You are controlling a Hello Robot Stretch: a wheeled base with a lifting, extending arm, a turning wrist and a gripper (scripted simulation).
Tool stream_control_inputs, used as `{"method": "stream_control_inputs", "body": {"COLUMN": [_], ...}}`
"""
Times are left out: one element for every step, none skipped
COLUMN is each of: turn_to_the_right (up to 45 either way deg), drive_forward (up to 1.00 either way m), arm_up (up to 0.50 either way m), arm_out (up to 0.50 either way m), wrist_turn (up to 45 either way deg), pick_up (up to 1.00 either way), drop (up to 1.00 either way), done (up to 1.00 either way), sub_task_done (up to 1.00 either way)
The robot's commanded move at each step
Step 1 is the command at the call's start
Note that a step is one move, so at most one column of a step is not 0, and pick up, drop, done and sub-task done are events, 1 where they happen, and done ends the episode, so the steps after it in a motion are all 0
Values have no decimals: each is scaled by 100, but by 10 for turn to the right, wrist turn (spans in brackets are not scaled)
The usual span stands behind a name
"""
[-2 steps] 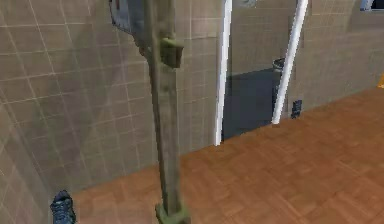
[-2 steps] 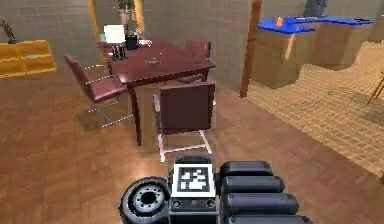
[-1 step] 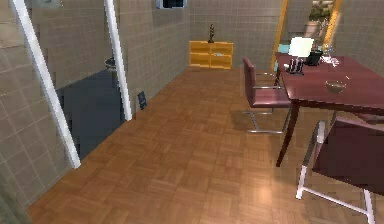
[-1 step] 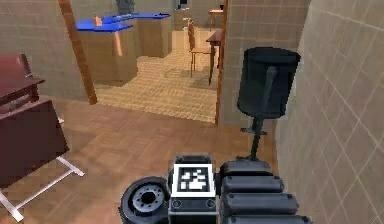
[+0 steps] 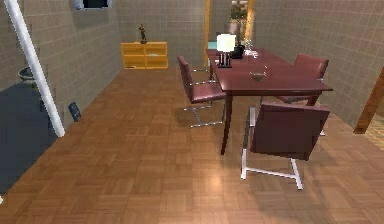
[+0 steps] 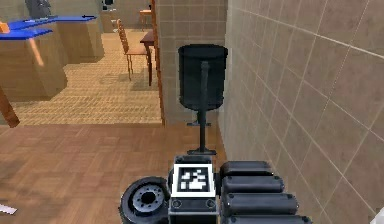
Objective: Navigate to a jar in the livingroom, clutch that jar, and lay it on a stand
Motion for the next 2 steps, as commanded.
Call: {"method": "stream_control_inputs", "body": {"turn_to_the_right": [0, 0], "drive_forward": [0, 0], "arm_up": [0, 0], "arm_out": [26, 0], "wrist_turn": [0, 450], "pick_up": [0, 0], "drop": [0, 0], "done": [0, 0], "sub_task_done": [0, 0]}}
